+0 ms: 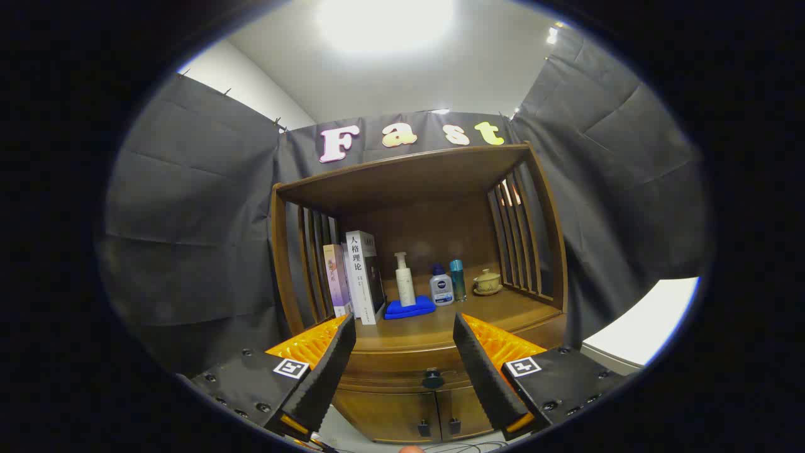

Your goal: Pull open the drawer, take out the items inside it, and place them on the countertop above the cabinet.

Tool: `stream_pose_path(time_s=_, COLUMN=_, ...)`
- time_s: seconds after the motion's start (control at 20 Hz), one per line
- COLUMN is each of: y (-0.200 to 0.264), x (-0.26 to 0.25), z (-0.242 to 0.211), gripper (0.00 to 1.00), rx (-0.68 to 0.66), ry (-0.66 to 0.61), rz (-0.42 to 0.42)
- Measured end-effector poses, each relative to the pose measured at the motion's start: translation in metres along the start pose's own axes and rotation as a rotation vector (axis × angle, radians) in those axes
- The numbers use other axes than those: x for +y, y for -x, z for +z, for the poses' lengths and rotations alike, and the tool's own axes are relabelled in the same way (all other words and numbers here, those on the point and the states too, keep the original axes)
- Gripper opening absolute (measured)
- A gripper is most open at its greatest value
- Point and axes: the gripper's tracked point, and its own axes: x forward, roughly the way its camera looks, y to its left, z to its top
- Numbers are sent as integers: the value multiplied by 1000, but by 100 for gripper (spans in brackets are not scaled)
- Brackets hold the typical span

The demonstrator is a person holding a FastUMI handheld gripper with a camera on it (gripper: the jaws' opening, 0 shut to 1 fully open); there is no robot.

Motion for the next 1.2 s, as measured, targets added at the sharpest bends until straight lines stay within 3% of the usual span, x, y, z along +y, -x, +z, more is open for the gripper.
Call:
stream_pose_path(time_s=0.4, y=11, x=0, z=-45, gripper=98, rx=77, ry=57, rz=15)
stream_pose_path(time_s=1.2, y=6, x=18, z=-50, gripper=98, rx=79, ry=40, rz=77)
